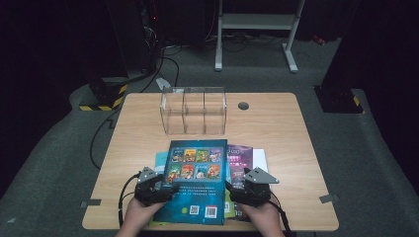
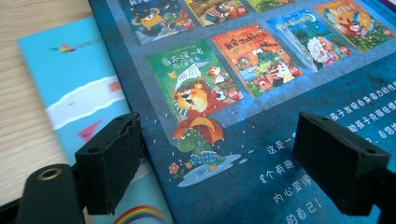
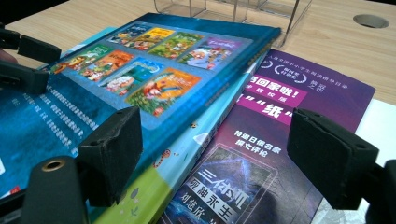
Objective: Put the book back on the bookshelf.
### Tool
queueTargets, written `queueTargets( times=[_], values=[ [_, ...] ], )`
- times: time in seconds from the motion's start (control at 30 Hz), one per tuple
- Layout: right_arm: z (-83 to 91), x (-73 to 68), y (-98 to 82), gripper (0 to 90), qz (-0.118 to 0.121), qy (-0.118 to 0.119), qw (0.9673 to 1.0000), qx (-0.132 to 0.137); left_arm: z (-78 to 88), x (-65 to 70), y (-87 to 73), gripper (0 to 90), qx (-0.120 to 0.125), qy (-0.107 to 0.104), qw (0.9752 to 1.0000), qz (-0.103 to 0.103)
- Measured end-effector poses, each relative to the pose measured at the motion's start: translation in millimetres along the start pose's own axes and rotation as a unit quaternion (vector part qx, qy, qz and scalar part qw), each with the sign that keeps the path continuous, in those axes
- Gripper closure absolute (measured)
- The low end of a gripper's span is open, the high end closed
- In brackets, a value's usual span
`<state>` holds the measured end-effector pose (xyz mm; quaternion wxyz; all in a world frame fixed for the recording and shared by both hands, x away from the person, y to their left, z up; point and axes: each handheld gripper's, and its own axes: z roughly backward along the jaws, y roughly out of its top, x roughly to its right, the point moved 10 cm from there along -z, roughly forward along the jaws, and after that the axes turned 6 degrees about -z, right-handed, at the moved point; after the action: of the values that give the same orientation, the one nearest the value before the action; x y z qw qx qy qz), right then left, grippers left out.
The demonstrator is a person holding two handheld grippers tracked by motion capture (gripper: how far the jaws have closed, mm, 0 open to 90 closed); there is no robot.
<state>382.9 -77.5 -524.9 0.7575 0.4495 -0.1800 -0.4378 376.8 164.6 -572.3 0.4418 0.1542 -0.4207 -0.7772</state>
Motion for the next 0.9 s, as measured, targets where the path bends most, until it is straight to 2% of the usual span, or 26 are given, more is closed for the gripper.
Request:
queueTargets(
  times=[0.23,0.53,0.57,0.87,0.9],
  values=[
    [-1.5,3.0,-4.5,18.8,-0.016,0.003,0.9998,-0.009,-2.7,11.0,2.9,16.2,0.001,-0.005,0.9999,-0.010],
    [-1.9,1.1,-8.2,18.6,-0.011,0.004,0.9998,-0.014,-5.4,22.7,6.3,17.4,-0.001,-0.016,0.9997,-0.021],
    [-1.6,0.6,-9.1,18.6,-0.017,0.004,0.9997,-0.016,-6.2,24.7,7.0,17.4,-0.001,-0.018,0.9996,-0.022],
    [-1.7,8.4,-14.4,18.8,-0.028,-0.004,0.9992,-0.027,-8.4,31.4,9.1,17.5,0.000,-0.022,0.9994,-0.026],
    [-1.8,9.4,-14.8,18.9,-0.023,-0.006,0.9994,-0.027,-8.6,32.5,9.2,17.5,-0.002,-0.023,0.9994,-0.028]
  ],
)
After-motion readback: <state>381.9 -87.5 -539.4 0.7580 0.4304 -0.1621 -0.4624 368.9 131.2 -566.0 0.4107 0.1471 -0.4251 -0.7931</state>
